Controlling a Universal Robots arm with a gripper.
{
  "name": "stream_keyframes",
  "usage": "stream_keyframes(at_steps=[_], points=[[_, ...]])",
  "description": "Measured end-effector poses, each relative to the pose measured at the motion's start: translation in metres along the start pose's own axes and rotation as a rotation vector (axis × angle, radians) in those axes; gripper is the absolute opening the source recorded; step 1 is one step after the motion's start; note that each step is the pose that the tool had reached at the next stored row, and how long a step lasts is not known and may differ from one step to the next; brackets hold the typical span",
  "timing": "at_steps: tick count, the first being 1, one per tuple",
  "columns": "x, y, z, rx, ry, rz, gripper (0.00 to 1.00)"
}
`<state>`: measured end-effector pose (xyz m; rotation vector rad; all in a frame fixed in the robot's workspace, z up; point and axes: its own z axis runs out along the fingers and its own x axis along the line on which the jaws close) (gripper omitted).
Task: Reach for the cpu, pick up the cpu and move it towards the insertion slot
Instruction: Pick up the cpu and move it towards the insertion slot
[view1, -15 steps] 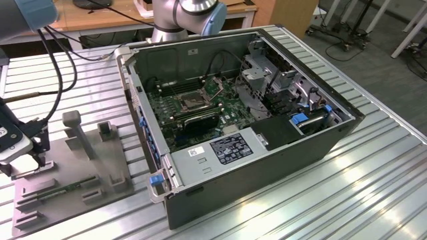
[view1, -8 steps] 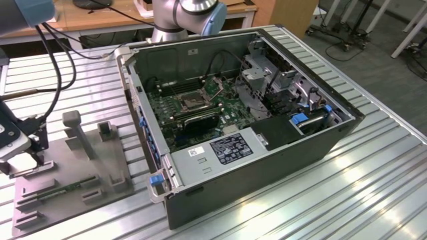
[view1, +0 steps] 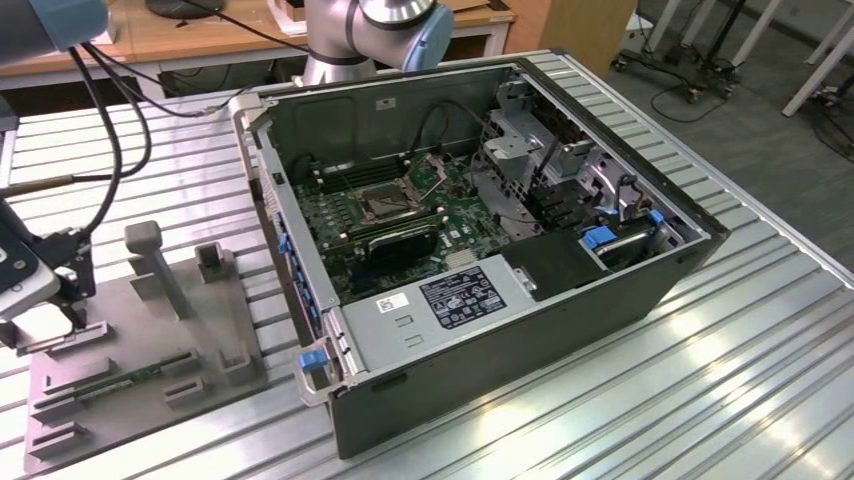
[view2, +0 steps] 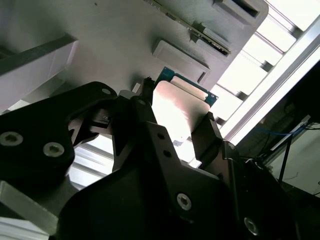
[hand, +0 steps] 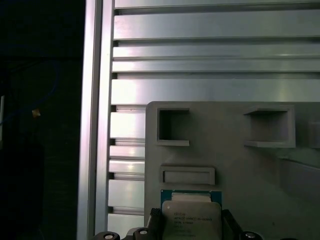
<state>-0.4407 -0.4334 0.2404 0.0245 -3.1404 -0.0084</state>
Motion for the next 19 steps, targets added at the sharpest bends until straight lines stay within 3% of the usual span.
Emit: stream_keyframes(at_steps=[19], points=[[0.0000,0.0000,-0.0092,0.0000,0.0001,0.000,0.55]])
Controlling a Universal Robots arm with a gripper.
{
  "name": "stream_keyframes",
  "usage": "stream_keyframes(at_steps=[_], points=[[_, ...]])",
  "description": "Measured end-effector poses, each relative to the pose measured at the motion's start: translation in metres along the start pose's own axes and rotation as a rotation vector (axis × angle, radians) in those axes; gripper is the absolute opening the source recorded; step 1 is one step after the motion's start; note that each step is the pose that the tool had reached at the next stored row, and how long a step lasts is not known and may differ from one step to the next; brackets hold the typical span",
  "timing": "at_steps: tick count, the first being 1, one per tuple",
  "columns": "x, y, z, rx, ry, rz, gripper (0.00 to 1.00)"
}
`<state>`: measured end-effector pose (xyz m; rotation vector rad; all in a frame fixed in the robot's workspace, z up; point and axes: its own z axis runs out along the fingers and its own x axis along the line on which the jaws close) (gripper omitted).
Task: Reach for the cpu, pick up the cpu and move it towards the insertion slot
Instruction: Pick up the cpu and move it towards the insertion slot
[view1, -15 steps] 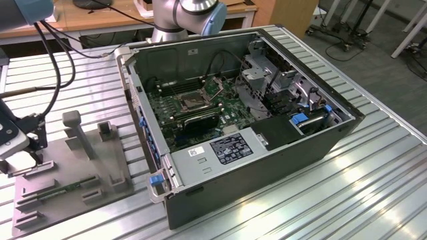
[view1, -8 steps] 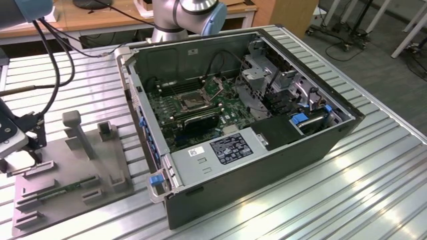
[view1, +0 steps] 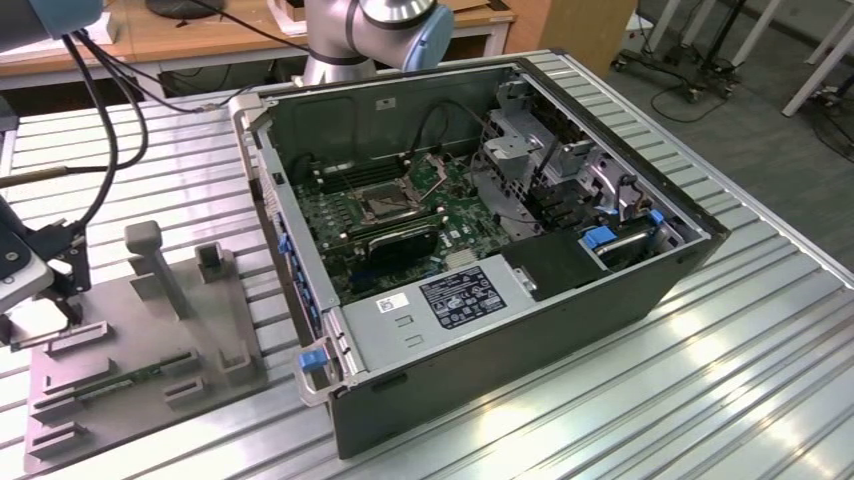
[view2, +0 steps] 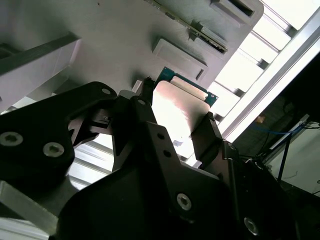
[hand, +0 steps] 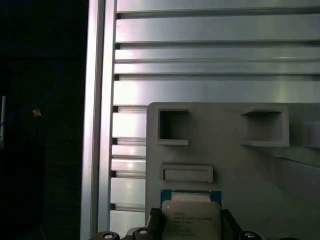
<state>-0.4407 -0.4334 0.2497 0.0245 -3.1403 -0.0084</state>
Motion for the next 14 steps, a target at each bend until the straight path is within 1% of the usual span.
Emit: stream_keyframes(at_steps=[6,11,14], points=[[0.0000,0.0000,-0.0038,0.0000,0.0000,0.000,0.55],[0.0000,0.0000,-0.0048,0.0000,0.0000,0.000,0.55],[0.0000,0.0000,-0.0067,0.0000,0.0000,0.000,0.55]])
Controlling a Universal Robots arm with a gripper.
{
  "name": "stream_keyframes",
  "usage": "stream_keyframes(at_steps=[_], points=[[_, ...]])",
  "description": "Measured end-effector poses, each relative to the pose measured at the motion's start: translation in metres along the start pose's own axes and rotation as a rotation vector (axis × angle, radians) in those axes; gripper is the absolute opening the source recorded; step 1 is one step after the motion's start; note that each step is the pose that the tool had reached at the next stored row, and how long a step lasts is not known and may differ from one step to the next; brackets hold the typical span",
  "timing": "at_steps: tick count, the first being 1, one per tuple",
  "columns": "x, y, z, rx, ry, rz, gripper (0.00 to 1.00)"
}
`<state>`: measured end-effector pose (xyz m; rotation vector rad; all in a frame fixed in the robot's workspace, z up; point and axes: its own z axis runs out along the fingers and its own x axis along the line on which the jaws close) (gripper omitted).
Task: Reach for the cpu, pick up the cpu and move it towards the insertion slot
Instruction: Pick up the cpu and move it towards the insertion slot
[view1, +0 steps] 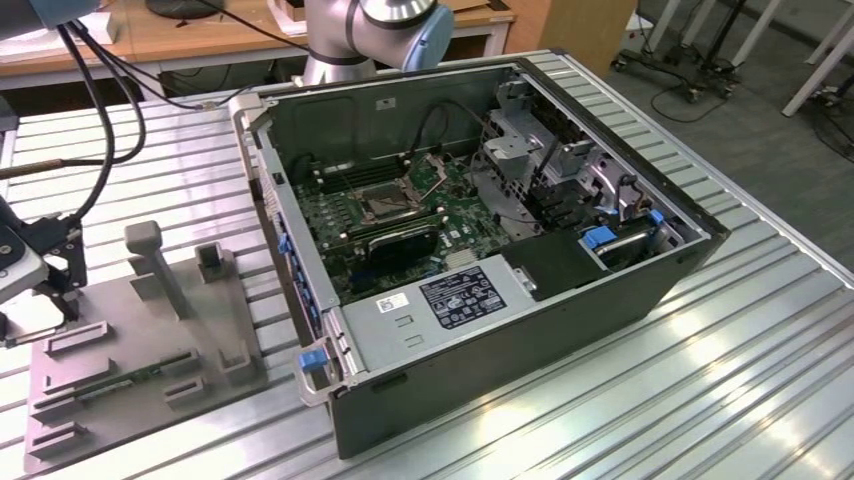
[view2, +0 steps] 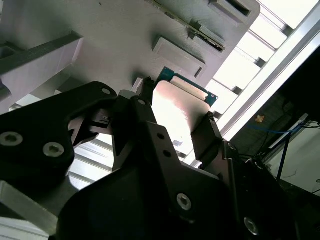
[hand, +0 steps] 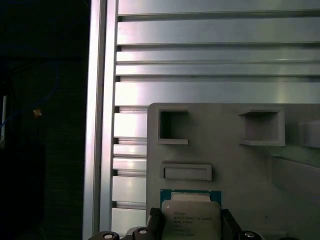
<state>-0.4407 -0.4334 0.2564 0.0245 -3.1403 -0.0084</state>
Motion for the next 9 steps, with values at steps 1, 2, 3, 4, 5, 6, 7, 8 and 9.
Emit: stream_keyframes(at_steps=[1,2,3,4,5,6,7,8,9], points=[[0.0000,0.0000,-0.0001,0.0000,0.0000,0.000,0.55],[0.0000,0.0000,-0.0003,0.0000,0.0000,0.000,0.55],[0.0000,0.0000,-0.0006,0.0001,0.0001,0.000,0.55],[0.0000,0.0000,-0.0008,0.0001,0.0001,0.000,0.55],[0.0000,0.0000,-0.0010,0.0000,0.0000,0.000,0.55],[0.0000,0.0000,-0.0049,0.0000,-0.0001,0.000,0.55],[0.0000,0.0000,-0.0074,0.0000,0.0000,0.000,0.55],[0.0000,0.0001,-0.0074,0.0000,0.0000,0.000,0.55],[0.0000,0.0001,-0.0074,0.0000,0.0000,0.000,0.55]])
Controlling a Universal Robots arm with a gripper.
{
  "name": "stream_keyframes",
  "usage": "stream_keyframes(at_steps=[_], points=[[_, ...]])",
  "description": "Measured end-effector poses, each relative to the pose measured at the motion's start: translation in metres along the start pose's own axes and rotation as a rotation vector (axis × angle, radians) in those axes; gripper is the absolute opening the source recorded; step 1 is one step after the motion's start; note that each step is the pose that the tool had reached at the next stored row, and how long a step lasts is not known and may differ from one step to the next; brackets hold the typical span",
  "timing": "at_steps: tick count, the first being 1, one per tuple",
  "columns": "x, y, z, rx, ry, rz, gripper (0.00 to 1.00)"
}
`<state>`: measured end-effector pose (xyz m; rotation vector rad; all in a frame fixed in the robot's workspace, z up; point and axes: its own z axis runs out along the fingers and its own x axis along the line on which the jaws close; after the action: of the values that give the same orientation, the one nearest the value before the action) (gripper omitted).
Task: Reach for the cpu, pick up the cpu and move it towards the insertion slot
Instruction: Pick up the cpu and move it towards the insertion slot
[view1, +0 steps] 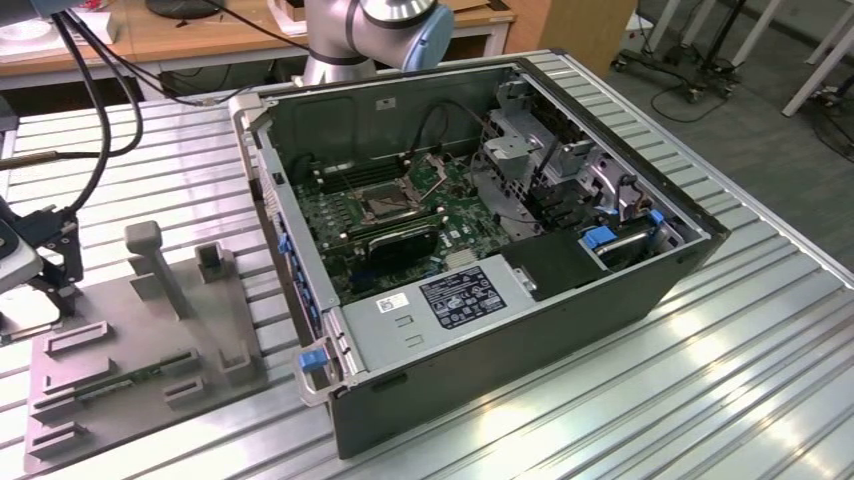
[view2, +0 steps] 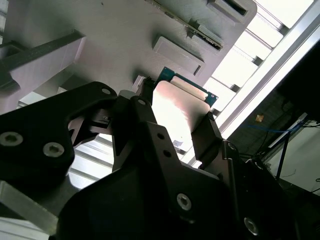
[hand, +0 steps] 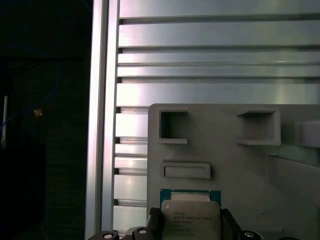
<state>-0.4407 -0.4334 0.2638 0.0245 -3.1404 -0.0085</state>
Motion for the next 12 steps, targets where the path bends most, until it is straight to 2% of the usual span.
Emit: stream_keyframes(at_steps=[12], points=[[0.0000,0.0000,-0.0036,0.0000,-0.0001,0.000,0.55]])
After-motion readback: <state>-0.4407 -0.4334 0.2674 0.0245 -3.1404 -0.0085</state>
